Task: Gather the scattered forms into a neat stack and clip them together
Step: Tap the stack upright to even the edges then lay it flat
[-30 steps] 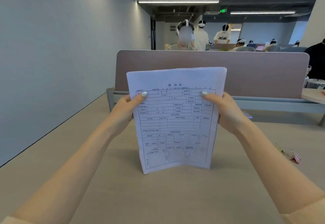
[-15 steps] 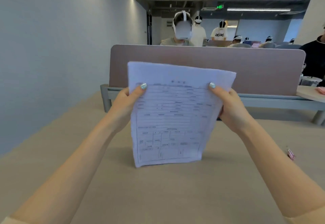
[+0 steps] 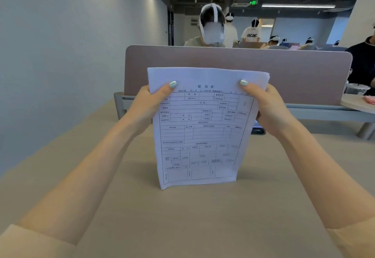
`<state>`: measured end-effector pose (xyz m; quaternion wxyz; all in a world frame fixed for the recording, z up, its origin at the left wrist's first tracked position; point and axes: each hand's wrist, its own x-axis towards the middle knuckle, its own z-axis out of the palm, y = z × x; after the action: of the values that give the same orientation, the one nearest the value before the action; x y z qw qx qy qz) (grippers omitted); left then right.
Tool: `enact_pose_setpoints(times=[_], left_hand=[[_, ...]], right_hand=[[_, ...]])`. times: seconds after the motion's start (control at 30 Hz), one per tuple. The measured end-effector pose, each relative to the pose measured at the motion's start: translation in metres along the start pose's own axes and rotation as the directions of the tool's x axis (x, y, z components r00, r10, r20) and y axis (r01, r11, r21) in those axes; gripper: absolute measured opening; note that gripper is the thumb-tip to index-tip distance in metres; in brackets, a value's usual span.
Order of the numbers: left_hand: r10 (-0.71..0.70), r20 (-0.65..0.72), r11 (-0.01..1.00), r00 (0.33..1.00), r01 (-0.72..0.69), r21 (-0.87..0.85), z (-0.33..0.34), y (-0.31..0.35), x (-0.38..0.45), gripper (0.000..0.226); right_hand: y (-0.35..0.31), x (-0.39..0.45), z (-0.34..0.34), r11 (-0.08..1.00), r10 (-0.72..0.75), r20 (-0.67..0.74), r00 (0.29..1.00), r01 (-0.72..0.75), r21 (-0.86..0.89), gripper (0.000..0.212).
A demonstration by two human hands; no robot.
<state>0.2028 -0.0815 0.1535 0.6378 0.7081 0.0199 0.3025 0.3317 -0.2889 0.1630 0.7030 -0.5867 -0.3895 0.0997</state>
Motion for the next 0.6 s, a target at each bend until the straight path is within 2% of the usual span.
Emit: enact_pose_setpoints(times=[0.23, 0.37, 0.47, 0.6], left_hand=[[-0.018, 0.006, 0.999, 1.000, 0.018, 0.031, 0.001, -0.005, 0.000, 0.015], [-0.105, 0.006, 0.993, 0.994, 0.105, 0.061, 0.000, -0.036, -0.015, 0.014], [-0.130, 0.052, 0.990, 0.990, 0.127, 0.067, 0.003, -0.055, -0.029, 0.013], [-0.143, 0.031, 0.987, 0.989, 0.140, 0.085, 0.000, -0.038, -0.019, 0.012]], right_hand=[[0.000, 0.001, 0.000, 0.999, 0.043, 0.032, 0.999, -0.042, -0.007, 0.011], [0.036, -0.015, 0.001, 0.990, 0.139, 0.000, 0.990, -0.139, -0.018, 0.015], [0.057, -0.029, 0.009, 0.989, 0.135, -0.046, 0.990, -0.138, -0.057, 0.014], [0.036, -0.019, 0.007, 0.991, 0.129, -0.071, 0.989, -0.131, -0.028, 0.012]])
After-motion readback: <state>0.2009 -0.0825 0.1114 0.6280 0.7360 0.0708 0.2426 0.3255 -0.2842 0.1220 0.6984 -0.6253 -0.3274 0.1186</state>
